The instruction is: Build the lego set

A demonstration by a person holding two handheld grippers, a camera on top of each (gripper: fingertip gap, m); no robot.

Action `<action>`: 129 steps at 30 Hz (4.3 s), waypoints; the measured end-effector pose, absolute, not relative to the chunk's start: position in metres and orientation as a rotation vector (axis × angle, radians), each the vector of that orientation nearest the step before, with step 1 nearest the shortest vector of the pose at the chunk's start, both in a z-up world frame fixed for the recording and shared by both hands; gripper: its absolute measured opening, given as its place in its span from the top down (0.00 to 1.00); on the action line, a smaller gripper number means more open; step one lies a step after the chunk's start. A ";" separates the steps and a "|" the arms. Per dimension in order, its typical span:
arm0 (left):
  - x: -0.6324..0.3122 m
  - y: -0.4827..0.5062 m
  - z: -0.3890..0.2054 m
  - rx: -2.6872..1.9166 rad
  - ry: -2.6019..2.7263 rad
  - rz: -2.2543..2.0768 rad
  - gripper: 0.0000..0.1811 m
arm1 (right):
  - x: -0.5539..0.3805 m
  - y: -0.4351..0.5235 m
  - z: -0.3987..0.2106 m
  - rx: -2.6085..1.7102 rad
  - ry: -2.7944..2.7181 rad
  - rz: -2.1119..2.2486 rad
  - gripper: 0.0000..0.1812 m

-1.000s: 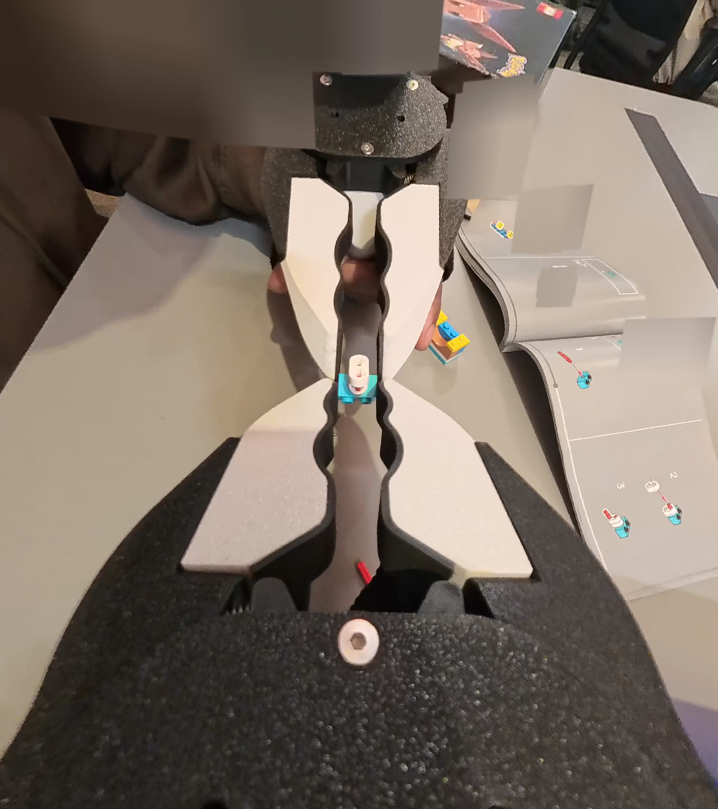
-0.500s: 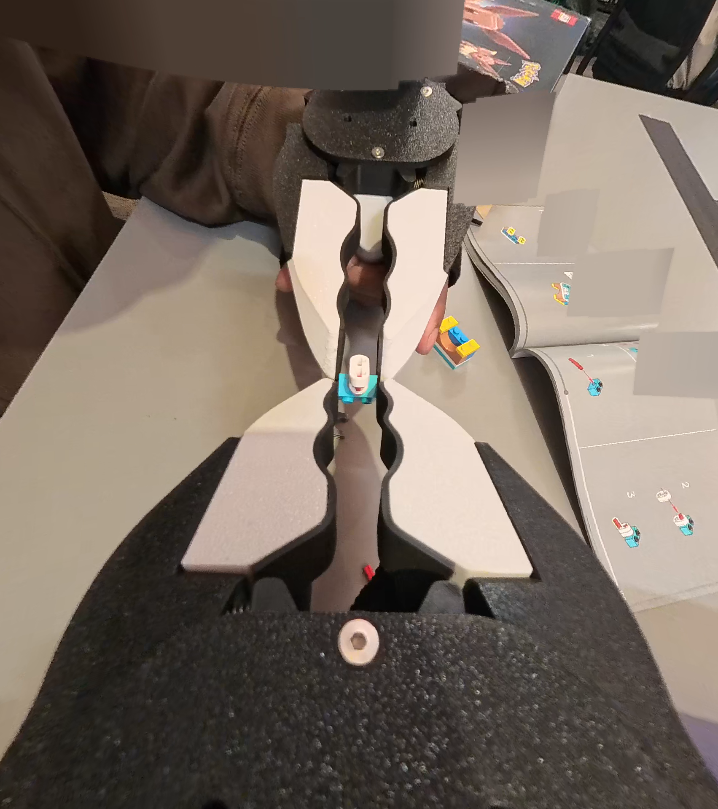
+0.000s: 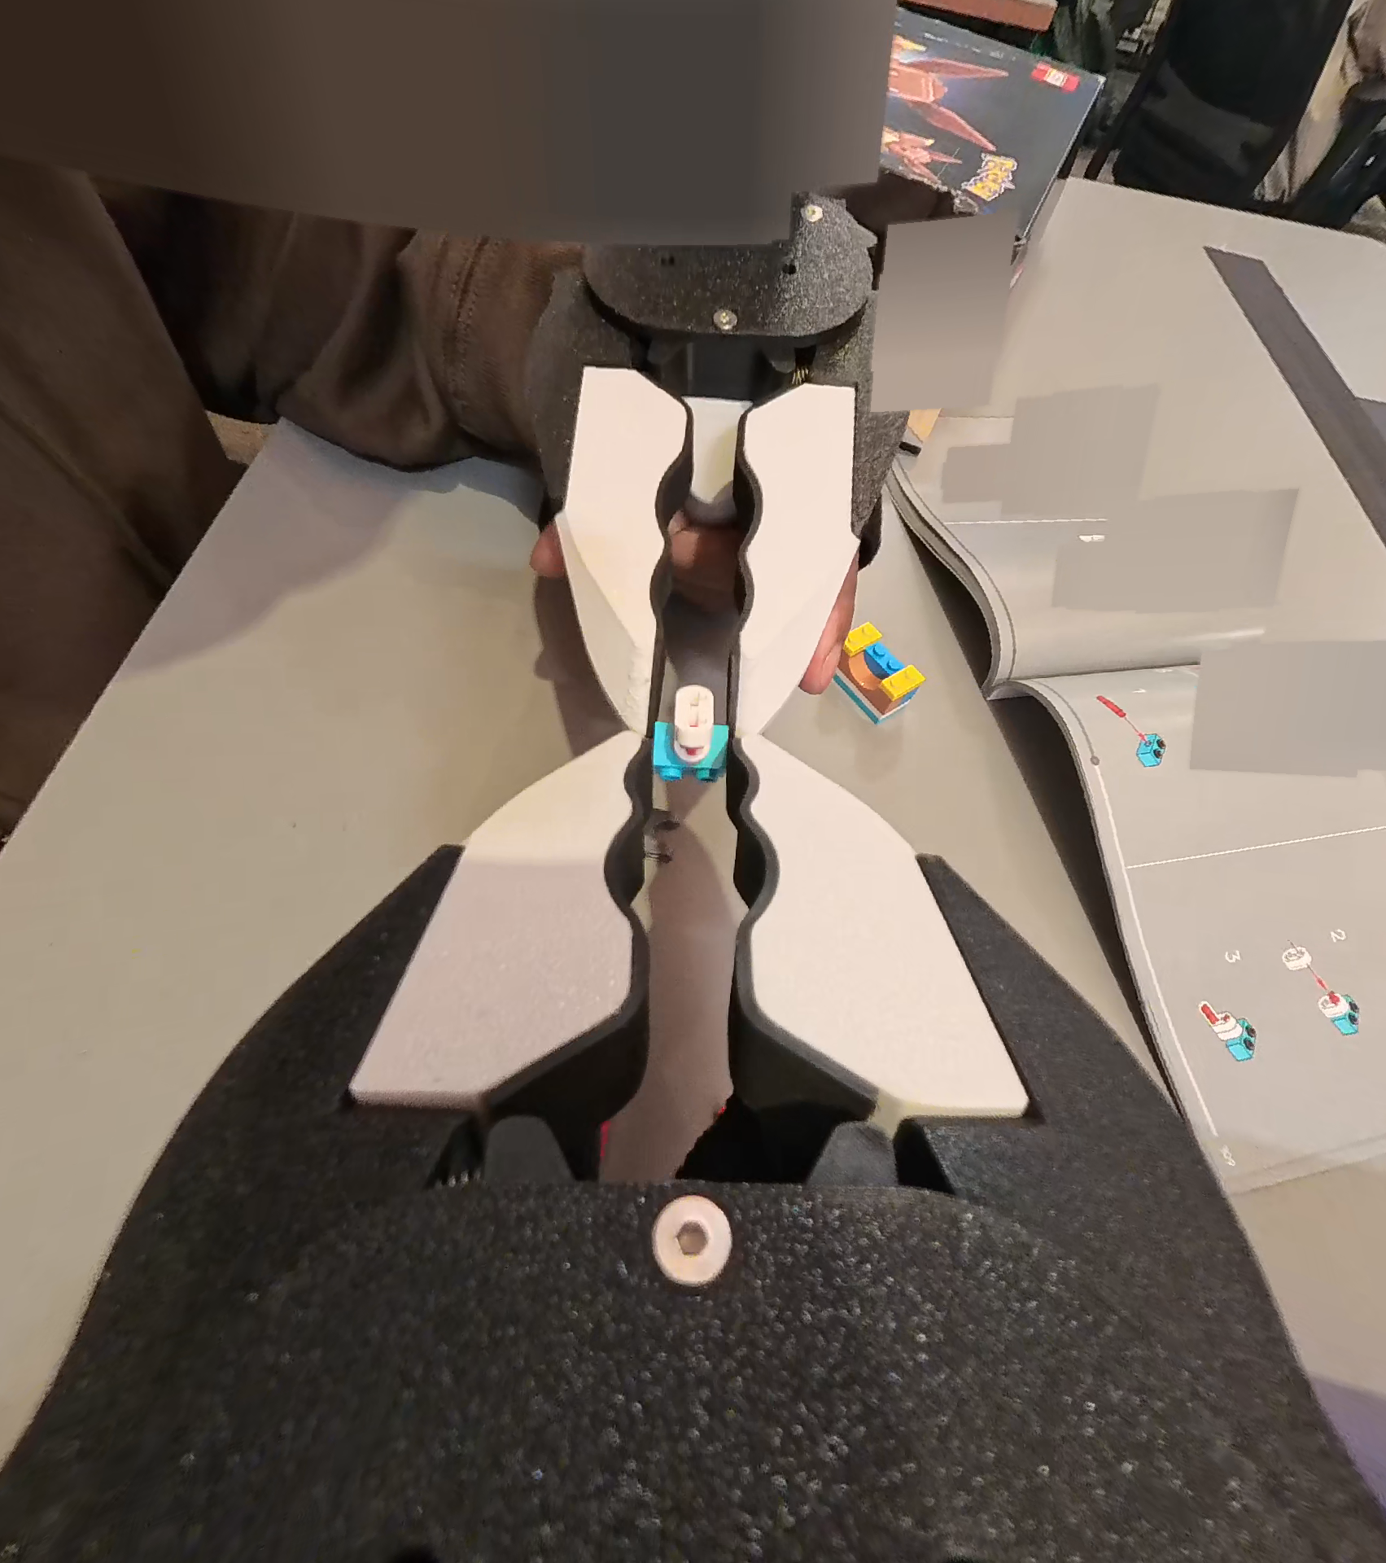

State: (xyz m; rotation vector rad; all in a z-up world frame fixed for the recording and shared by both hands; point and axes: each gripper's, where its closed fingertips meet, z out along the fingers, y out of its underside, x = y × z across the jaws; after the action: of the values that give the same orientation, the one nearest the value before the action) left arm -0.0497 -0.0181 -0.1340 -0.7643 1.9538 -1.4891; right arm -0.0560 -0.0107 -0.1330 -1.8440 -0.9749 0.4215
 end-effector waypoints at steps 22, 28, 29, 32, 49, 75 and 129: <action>-0.052 -0.019 -0.132 -0.787 1.954 -1.577 0.91 | -0.059 -0.012 -0.128 -1.800 -0.949 0.439 0.91; -0.052 -0.019 -0.129 -0.784 1.933 -1.606 0.91 | -0.058 -0.011 -0.124 -1.777 -0.933 0.430 0.90; -0.052 -0.019 -0.129 -0.783 1.930 -1.608 0.91 | -0.058 -0.011 -0.124 -1.774 -0.930 0.428 0.90; -0.052 -0.018 -0.127 -0.782 1.921 -1.613 0.91 | -0.056 -0.011 -0.122 -1.761 -0.925 0.418 0.89; -0.050 -0.008 -0.122 -0.868 1.887 -1.650 0.91 | -0.044 -0.011 -0.104 -1.351 -1.176 -0.223 0.73; -0.052 -0.012 -0.118 -0.861 1.876 -1.712 0.91 | -0.061 0.000 -0.110 -1.161 -1.321 -0.533 0.84; -0.045 -0.007 -0.116 -1.009 1.794 -1.837 0.91 | -0.053 0.006 -0.107 -1.254 -1.258 -0.523 0.89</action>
State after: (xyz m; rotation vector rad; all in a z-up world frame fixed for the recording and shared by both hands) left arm -0.0451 -0.0075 -0.1159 -1.0092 1.7943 -1.8374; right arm -0.0534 0.0062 -0.1067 -1.2537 -1.2578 -0.5234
